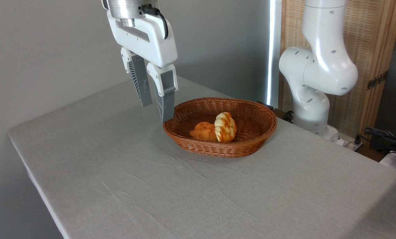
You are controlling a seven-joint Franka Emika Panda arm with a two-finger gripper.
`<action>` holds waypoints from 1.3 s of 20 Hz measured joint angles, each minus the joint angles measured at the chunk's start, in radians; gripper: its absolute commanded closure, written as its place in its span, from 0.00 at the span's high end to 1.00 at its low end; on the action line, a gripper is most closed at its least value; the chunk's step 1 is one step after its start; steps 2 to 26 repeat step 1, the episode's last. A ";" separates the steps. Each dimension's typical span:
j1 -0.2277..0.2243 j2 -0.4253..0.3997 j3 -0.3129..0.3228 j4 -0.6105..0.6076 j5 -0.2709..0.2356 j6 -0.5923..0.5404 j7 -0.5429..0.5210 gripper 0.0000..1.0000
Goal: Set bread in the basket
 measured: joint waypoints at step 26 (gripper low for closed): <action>0.000 0.000 0.000 0.000 0.000 0.000 0.000 1.00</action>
